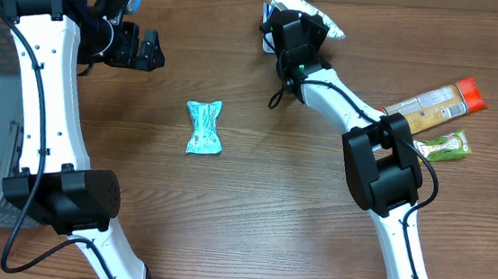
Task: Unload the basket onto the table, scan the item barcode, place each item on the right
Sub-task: 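Raise the tube upright in front of the scanner, then move the tube right and release it beside the pasta pack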
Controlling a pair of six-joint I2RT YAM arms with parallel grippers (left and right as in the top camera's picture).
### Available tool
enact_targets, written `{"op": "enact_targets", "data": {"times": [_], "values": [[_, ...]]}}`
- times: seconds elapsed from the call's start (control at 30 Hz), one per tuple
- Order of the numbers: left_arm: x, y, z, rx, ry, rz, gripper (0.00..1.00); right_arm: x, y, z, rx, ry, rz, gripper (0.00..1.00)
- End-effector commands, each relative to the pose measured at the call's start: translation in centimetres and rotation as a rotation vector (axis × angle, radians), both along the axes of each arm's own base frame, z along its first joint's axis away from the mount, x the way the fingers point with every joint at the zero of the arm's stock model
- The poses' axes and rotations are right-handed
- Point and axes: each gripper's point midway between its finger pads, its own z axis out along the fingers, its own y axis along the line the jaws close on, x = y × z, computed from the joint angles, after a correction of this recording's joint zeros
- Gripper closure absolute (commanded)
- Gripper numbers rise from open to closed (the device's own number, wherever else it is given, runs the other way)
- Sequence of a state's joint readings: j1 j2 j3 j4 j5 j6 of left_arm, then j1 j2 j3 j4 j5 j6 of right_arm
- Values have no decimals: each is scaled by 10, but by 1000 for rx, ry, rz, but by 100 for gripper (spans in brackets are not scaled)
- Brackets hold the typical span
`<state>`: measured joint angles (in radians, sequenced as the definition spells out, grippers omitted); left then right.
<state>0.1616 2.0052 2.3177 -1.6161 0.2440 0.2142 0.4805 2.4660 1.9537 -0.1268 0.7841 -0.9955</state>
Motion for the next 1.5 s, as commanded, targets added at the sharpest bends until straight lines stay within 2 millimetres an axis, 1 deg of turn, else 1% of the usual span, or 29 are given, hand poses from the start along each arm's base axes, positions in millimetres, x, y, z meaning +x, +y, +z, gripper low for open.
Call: {"op": "enact_targets", "data": {"times": [0.0, 0.1, 0.13, 0.17, 0.23, 0.27, 0.3, 0.33, 0.37, 0.43, 0.5, 0.63, 0.67, 0.73, 0.77, 0.83, 0.93, 0.97, 1.03, 1.07, 1.17, 1.27, 1.3, 1.33, 1.4, 1.47], "values": [[2, -1, -2, -6, -2, -19, 0, -14, 0, 110, 216, -192, -75, 96], [2, -1, -2, -6, -2, -19, 0, -40, 1, 153, 364, -197, -88, 96], [2, -1, -2, -6, -2, -19, 1, -51, 2, 165, 438, -187, -92, 96], [2, -1, -2, -6, -2, -19, 0, -67, 5, 177, 557, -156, -92, 96], [2, -1, -2, -6, -2, -19, 0, -94, 14, 189, 782, -76, -99, 96], [2, -1, -2, -6, -2, -19, 0, -103, 15, 192, 896, -45, -126, 96], [2, -1, -2, -6, -2, -19, 1, -114, 12, 196, 1031, -14, -179, 96], [2, -1, -2, -6, -2, -19, 0, -121, 5, 195, 1147, 9, -260, 96], [2, -1, -2, -6, -2, -19, 0, -129, -19, 187, 1292, 14, -446, 96], [2, -1, -2, -6, -2, -19, 0, -133, -53, 171, 1403, -22, -681, 96], [2, -1, -2, -6, -2, -19, 0, -135, -83, 152, 1483, -76, -880, 96], [2, -1, -2, -6, -2, -19, 0, -138, -140, 110, 1578, -199, -1204, 96], [2, -1, -2, -6, -2, -19, 0, -141, -163, 91, 1598, -253, -1326, 96], [2, -1, -2, -6, -2, -19, 0, -148, -188, 72, 1586, -281, -1424, 96], [2, -1, -2, -6, -2, -19, 0, -155, -204, 56, 1575, -265, -1487, 96], [2, -1, -2, -6, -2, -19, 0, -164, -216, 39, 1575, -228, -1556, 96], [2, -1, -2, -6, -2, -19, 1, -175, -230, 21, 1561, -212, -1620, 96], [2, -1, -2, -6, -2, -19, 0, -178, -233, 17, 1552, -212, -1633, 94], [2, -1, -2, -6, -2, -19, 0, -181, -238, 13, 1526, -195, -1632, 79], [2, -1, -2, -6, -2, -19, 0, -181, -239, 13, 1509, -177, -1612, 74], [2, -1, -2, -6, -2, -19, 0, -178, -240, 17, 1454, -111, -1513, 67], [2, -1, -2, -6, -2, -19, 0, -172, -236, 26, 1388, -5, -1357, 67], [2, -1, -2, -6, -2, -19, 0, -168, -222, 34, 1379, 113, -1228, 67], [2, -1, -2, -6, -2, -19, 0, -165, -201, 48, 1419, 243, -1086, 67], [2, -1, -2, -6, -2, -19, 0, -163, -179, 64, 1472, 331, -965, 66], [2, -1, -2, -6, -2, -19, 0, -161, -153, 80, 1517, 418, -827, 64]]}}
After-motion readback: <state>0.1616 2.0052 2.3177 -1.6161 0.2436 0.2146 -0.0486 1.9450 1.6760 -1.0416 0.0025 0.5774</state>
